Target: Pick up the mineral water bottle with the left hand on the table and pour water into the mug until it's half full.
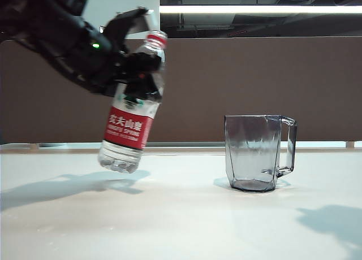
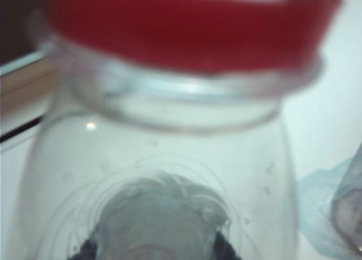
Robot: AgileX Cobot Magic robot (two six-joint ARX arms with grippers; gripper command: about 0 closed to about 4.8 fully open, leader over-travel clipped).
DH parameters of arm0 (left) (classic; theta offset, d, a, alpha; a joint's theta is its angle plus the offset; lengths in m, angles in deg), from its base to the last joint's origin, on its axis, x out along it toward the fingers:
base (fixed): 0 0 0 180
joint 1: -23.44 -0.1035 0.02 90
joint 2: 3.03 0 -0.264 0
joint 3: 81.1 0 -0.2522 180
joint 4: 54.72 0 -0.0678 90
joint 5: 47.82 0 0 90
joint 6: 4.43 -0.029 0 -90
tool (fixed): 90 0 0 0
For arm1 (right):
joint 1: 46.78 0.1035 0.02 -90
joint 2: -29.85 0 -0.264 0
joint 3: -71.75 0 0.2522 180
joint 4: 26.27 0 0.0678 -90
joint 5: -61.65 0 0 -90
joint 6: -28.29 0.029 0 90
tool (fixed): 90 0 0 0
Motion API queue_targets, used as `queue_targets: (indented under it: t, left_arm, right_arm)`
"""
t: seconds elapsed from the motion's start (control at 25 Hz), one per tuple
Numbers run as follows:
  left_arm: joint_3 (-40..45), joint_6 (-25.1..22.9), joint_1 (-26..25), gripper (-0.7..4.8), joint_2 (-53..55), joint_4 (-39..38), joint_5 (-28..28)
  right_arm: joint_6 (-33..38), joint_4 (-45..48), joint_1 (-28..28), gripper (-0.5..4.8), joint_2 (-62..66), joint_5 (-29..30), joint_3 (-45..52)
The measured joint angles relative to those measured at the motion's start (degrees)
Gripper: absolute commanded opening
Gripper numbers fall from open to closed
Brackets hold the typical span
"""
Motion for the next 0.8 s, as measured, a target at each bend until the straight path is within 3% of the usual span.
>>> queue_targets:
  t: [0.24, 0.48, 0.8]
  left_arm:
    - [-8.5, -7.1, 7.2, 1.74, 8.3, -4.1, 8.2]
    - [-10.5, -12.4, 10.3, 1.75, 10.3, -4.2, 14.7]
    - [-10.8, -18.4, 10.6, 1.74, 10.6, -4.3, 16.3]
  right_arm:
    - [0.0, 0.0, 0.0, -0.02, 0.0, 0.0, 0.0]
    - [0.0, 0.0, 0.0, -0.02, 0.0, 0.0, 0.0]
    - [0.0, 0.0, 0.0, -0.02, 0.0, 0.0, 0.0]
